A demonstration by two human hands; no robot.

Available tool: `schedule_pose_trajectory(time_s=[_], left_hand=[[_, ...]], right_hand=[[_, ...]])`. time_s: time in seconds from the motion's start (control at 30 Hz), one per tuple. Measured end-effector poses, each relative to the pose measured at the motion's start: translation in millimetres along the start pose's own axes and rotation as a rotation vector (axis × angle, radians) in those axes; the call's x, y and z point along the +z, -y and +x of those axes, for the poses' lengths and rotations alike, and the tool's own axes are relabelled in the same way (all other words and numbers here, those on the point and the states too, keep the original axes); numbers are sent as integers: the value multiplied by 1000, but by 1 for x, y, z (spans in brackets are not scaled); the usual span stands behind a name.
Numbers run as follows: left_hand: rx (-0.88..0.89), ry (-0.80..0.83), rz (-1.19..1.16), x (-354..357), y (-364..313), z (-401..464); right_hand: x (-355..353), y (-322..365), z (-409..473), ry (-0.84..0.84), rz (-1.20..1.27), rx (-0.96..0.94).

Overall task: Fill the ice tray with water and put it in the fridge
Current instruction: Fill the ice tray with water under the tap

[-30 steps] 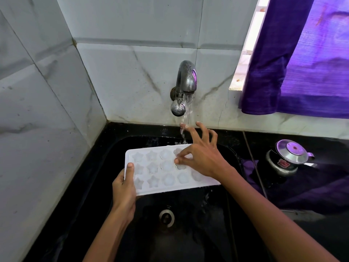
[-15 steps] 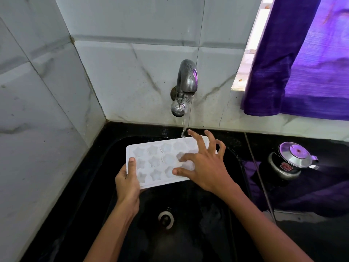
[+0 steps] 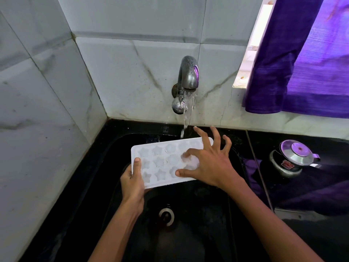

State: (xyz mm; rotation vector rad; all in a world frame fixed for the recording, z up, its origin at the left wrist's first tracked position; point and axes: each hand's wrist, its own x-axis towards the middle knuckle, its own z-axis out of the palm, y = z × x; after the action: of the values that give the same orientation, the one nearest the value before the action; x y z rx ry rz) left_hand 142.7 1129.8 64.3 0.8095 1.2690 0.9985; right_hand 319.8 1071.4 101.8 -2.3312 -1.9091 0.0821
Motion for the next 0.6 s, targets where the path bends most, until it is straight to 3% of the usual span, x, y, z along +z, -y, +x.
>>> schedule_pose_trajectory(time_s=[0.13,0.23,0.4,0.6], left_hand=[[1,-5,-2,-1,-1,2],[17,-9,6,0,-1,2],[18,-35,-23,1,-3,3],[49,-69,-60,4,-9,2]], right_hand=[[2,2,-3,2,42,-12],[2,2,-1,-91,42,30],[6,5,-3,-56,48,1],[9,3,-10,-316,164,101]])
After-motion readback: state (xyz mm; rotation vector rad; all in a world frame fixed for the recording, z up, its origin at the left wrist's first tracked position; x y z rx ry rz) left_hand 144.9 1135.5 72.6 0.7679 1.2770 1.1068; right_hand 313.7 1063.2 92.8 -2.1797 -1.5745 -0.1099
